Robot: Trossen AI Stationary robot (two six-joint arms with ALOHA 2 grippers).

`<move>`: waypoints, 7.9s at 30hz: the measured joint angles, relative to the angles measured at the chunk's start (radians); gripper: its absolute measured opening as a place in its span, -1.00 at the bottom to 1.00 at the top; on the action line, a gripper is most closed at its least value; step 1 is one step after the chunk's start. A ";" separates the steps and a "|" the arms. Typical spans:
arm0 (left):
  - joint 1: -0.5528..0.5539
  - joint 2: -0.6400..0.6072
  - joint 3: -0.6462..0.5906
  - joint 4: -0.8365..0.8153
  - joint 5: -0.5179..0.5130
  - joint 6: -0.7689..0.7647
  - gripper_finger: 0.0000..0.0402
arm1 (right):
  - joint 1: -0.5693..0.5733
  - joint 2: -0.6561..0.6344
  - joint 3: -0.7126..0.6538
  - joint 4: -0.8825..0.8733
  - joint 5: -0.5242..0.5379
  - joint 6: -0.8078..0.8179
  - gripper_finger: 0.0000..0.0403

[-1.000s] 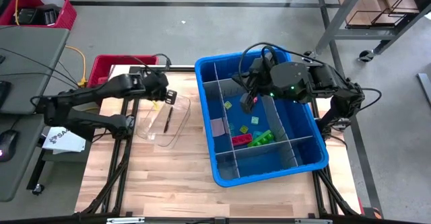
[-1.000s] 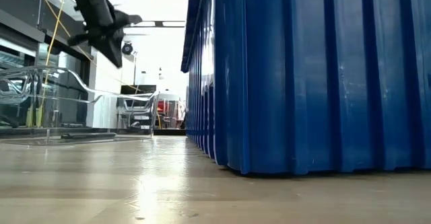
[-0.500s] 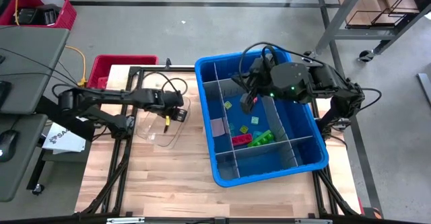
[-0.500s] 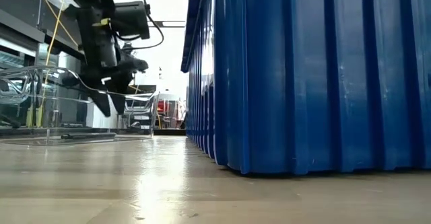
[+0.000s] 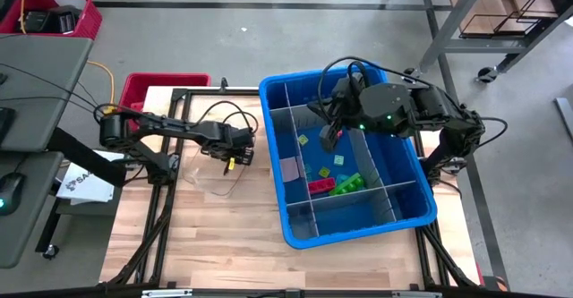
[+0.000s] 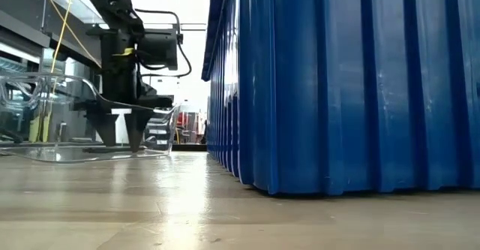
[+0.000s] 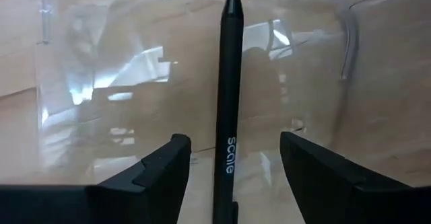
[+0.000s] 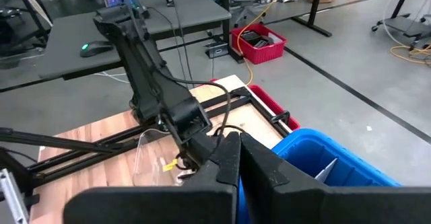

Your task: Sort blocks

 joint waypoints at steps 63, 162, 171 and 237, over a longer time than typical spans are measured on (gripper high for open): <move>0.164 0.691 1.334 1.120 0.051 0.588 -0.95 | 0.046 -0.074 0.000 0.423 -0.017 -0.254 -1.00; 0.066 -0.118 0.088 0.012 0.019 1.474 -1.00 | 0.016 -0.100 0.000 0.350 0.000 -0.297 -1.00; 0.137 -0.186 0.130 -0.046 -0.001 1.455 -1.00 | 0.016 -0.100 0.000 0.346 0.001 -0.316 -1.00; -0.084 -0.609 0.071 -0.199 0.111 0.661 -1.00 | -0.360 -0.539 -1.207 -0.474 -0.377 1.071 -1.00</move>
